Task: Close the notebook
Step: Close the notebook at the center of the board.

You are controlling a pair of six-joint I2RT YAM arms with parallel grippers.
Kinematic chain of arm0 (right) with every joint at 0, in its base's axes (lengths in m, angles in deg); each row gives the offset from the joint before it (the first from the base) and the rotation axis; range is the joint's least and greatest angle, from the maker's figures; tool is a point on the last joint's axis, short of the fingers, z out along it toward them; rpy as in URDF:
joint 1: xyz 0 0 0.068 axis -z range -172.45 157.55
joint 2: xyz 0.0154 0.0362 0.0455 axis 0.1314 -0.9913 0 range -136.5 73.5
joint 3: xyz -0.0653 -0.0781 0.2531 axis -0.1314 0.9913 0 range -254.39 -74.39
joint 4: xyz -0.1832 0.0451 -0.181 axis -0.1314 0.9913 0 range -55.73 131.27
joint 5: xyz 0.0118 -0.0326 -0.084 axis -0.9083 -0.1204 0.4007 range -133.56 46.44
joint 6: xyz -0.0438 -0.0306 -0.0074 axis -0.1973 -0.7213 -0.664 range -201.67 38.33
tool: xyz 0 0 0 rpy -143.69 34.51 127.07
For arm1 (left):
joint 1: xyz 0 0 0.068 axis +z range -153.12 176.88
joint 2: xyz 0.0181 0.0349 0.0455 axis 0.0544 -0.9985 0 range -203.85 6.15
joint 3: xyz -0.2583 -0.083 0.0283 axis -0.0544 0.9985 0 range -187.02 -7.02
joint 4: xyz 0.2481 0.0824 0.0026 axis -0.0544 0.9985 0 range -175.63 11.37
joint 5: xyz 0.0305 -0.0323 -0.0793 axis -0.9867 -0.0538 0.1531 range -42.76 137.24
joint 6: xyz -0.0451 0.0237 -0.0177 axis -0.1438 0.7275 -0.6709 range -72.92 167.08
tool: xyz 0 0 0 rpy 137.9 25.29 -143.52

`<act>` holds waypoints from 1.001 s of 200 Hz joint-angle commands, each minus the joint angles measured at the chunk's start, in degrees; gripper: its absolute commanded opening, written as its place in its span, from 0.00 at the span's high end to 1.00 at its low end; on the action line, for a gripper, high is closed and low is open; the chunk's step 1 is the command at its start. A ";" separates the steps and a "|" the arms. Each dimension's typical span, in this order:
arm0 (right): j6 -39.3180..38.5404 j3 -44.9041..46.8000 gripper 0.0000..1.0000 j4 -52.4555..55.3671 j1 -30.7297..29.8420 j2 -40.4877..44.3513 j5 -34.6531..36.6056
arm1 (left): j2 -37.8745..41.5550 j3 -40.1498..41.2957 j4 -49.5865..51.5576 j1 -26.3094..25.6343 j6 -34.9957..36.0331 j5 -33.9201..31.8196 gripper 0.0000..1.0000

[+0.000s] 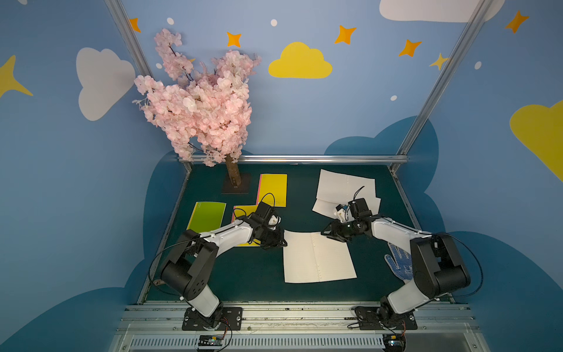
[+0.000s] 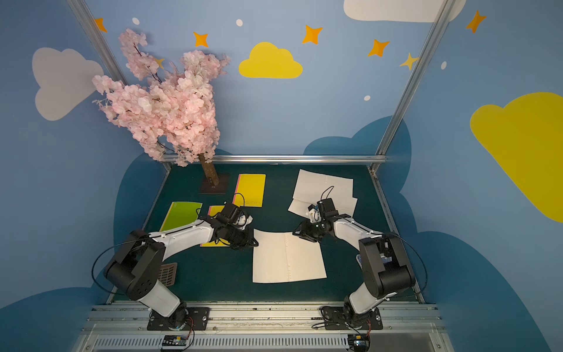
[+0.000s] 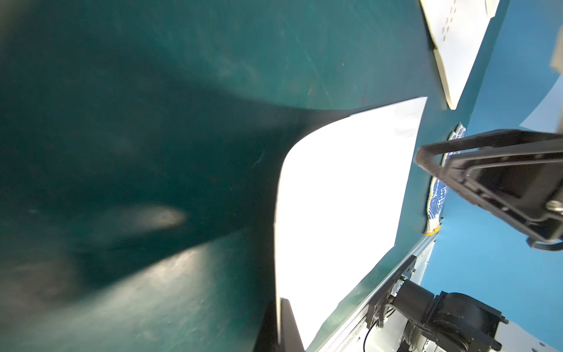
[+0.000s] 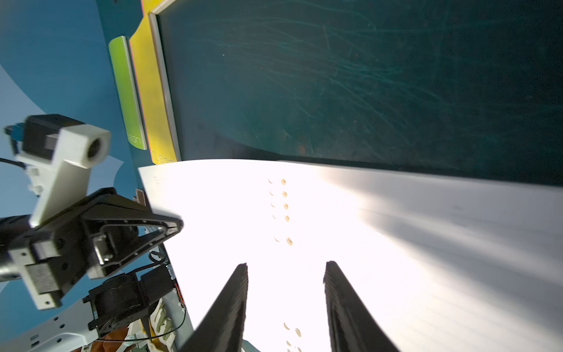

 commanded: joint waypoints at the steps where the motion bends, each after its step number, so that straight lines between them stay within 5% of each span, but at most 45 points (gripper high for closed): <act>1: -1.48 -1.16 0.57 2.16 0.18 -1.12 0.88 | -0.22 -2.48 7.23 2.27 6.50 -0.31 0.96; 115: -3.12 -0.37 0.55 4.30 2.00 -1.67 3.98 | -3.78 -9.28 12.29 11.09 14.70 0.08 0.95; 200: -3.12 0.65 0.55 1.95 3.23 -4.49 3.04 | -4.05 -10.66 12.96 12.88 16.37 2.14 0.95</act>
